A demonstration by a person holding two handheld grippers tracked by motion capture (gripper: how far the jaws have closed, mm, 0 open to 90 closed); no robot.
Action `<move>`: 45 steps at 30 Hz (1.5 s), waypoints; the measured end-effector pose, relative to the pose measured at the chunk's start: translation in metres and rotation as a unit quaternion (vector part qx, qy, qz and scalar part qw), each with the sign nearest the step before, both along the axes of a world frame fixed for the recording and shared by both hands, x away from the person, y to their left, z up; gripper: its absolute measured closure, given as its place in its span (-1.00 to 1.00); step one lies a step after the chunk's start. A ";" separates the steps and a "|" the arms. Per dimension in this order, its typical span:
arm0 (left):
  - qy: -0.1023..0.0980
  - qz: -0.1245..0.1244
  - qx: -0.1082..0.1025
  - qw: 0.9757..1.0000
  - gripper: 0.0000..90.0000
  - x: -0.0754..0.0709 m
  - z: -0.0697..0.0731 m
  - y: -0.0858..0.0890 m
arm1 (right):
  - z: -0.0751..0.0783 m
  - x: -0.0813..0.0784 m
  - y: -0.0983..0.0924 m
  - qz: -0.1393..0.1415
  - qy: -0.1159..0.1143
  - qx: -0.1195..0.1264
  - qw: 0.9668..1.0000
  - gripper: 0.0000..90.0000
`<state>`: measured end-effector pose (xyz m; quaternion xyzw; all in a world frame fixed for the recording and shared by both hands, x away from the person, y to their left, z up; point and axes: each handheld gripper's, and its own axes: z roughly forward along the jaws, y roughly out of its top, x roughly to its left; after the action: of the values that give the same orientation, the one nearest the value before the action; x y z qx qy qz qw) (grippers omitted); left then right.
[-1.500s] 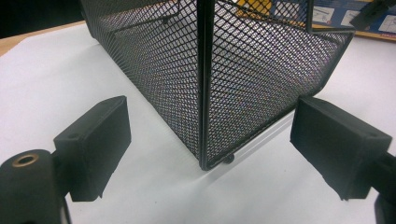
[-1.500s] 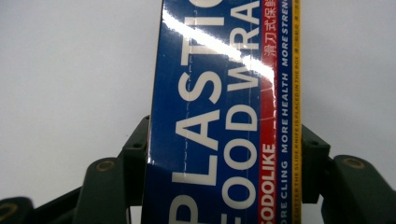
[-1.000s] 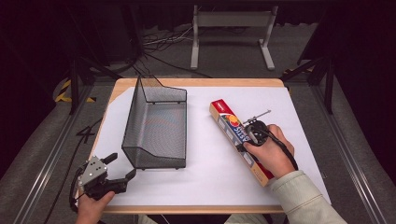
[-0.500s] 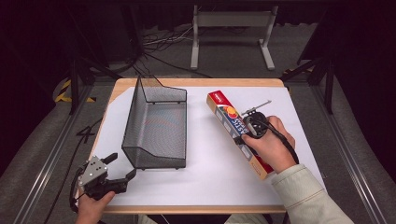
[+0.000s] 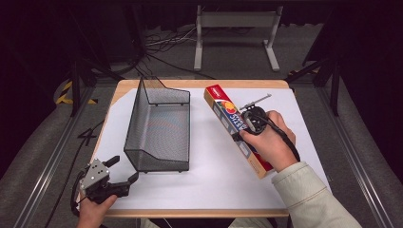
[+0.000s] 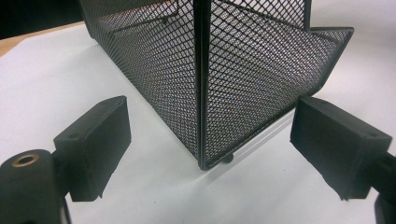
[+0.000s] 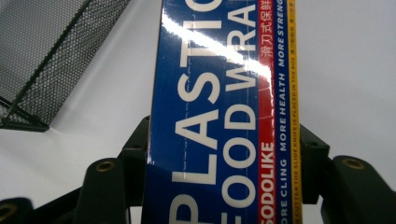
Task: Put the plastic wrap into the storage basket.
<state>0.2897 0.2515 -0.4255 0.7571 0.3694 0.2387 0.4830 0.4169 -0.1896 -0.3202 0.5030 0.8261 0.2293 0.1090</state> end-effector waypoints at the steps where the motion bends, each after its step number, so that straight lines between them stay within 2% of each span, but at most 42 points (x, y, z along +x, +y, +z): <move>1: 0.000 -0.001 0.000 1.000 -0.71 0.000 0.000 0.000 | 0.001 0.000 0.002 0.001 0.000 0.001 1.000 -0.10; 7: 0.000 -0.001 0.000 1.000 -0.71 0.001 0.000 0.000 | 0.007 0.002 0.019 0.010 -0.002 0.013 1.000 -0.10; 21: -0.001 -0.004 0.001 1.000 -0.71 0.002 -0.001 -0.002 | 0.016 0.008 0.062 0.029 0.002 0.019 0.999 -0.10; 32: 0.000 -0.011 -0.004 1.000 -0.71 0.007 -0.001 -0.005 | 0.023 0.012 0.098 0.020 0.003 0.006 1.000 -0.10; 36: -0.003 -0.014 0.001 1.000 -0.71 0.010 -0.002 -0.008 | 0.024 0.010 0.112 0.023 0.003 0.006 1.000 -0.10; 38: -0.002 -0.015 0.004 1.000 -0.71 0.011 -0.002 -0.009 | 0.025 0.010 0.118 0.026 0.000 -0.001 1.000 -0.10; 45: -0.004 -0.017 0.001 1.000 -0.71 0.013 -0.001 -0.010 | 0.026 0.013 0.135 0.016 0.005 0.002 1.000 -0.10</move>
<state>0.3022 0.2414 -0.4264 0.7628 0.3547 0.2335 0.4876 0.4296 -0.0546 -0.2945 0.4911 0.8341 0.2301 0.1005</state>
